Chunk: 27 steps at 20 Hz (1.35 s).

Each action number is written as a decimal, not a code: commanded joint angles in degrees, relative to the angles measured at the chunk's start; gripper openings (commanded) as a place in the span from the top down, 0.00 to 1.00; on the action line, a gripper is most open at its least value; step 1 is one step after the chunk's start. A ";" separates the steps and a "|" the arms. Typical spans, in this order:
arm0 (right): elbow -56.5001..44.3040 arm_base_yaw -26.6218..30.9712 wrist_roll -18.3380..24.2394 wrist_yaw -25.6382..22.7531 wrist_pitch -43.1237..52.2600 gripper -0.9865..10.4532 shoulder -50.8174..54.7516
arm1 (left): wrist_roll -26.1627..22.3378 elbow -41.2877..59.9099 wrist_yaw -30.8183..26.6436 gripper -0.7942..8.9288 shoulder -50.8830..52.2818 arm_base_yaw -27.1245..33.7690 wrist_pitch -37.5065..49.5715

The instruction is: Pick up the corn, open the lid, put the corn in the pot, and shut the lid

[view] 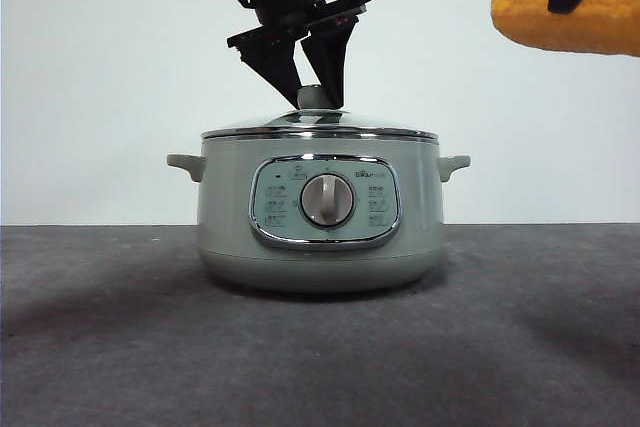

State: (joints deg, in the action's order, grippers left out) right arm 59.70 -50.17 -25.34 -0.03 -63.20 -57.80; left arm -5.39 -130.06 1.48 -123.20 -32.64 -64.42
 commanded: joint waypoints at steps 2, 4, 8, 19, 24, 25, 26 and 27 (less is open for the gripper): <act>0.15 -0.02 -0.66 -0.94 0.24 0.92 -0.09 | -0.81 0.11 -1.55 0.93 0.98 0.02 1.09; 0.15 0.04 -0.96 -1.40 0.33 0.92 -0.11 | -0.79 0.09 -1.55 0.93 2.56 0.09 1.29; 0.26 0.04 -1.73 -2.36 0.79 0.92 -0.26 | -0.72 0.09 -1.73 0.93 6.84 0.20 2.97; 23.89 1.73 5.05 -2.34 -3.21 0.92 -18.53 | -1.33 0.09 -6.01 0.93 17.14 6.64 -0.98; 37.99 5.79 9.44 -0.72 -5.22 0.92 -32.44 | -2.38 0.09 -5.97 0.93 19.30 13.44 -3.56; 40.48 6.75 10.27 -0.02 -5.38 0.92 -35.01 | -2.38 0.09 -5.97 0.93 19.52 14.64 -3.96; 43.56 7.96 11.34 0.72 -5.55 0.92 -38.23 | -2.38 0.09 -5.95 0.93 19.71 16.02 -4.42; 46.29 8.98 12.37 1.09 -5.55 0.92 -41.22 | -2.40 0.09 -5.81 0.93 19.74 17.20 -4.79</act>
State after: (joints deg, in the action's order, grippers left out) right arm 105.78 -41.25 -14.63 0.95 -68.88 -98.10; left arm -7.09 -129.54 -4.34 -104.44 -15.53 -70.85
